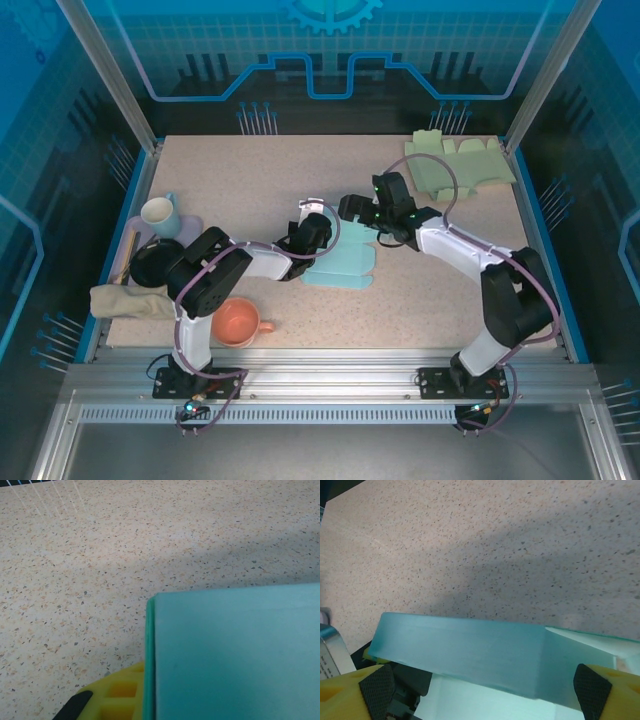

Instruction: Fold the paper box

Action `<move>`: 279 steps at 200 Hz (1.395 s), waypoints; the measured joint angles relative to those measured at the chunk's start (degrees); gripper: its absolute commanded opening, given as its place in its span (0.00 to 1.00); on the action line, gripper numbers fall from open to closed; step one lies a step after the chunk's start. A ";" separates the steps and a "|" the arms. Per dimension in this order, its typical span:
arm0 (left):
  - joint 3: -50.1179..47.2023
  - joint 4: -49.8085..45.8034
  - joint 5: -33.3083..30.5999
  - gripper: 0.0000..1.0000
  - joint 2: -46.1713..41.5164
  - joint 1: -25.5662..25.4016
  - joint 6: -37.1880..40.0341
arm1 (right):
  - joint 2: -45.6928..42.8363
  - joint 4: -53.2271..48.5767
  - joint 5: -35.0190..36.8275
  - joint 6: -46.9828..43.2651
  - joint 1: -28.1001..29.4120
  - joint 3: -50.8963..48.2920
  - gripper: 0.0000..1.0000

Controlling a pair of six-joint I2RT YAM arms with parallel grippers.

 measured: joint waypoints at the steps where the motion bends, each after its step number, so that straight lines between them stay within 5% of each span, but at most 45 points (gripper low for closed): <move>1: 0.00 0.00 0.00 0.11 0.00 0.00 0.00 | 0.11 0.04 -0.15 0.09 0.00 0.00 0.95; 54: 0.00 0.00 -0.04 0.11 0.00 -0.02 -0.02 | 1.31 3.34 -2.99 3.54 0.00 -0.70 0.89; 106: 0.00 -0.02 -0.28 0.11 0.00 0.15 -0.02 | 1.31 9.90 -5.35 8.33 -1.07 -4.52 0.69; 177: 0.00 0.00 -0.26 0.11 0.00 0.15 0.00 | -0.63 14.29 -5.77 10.54 -1.64 -10.36 0.73; 220: 0.00 -0.02 -0.26 0.11 0.00 0.15 0.00 | -5.11 14.23 -1.42 6.71 -1.64 -17.25 0.71; 279: 0.00 -0.02 -0.26 0.11 0.00 0.15 0.00 | -0.28 18.86 0.26 -0.59 -1.64 -18.75 0.66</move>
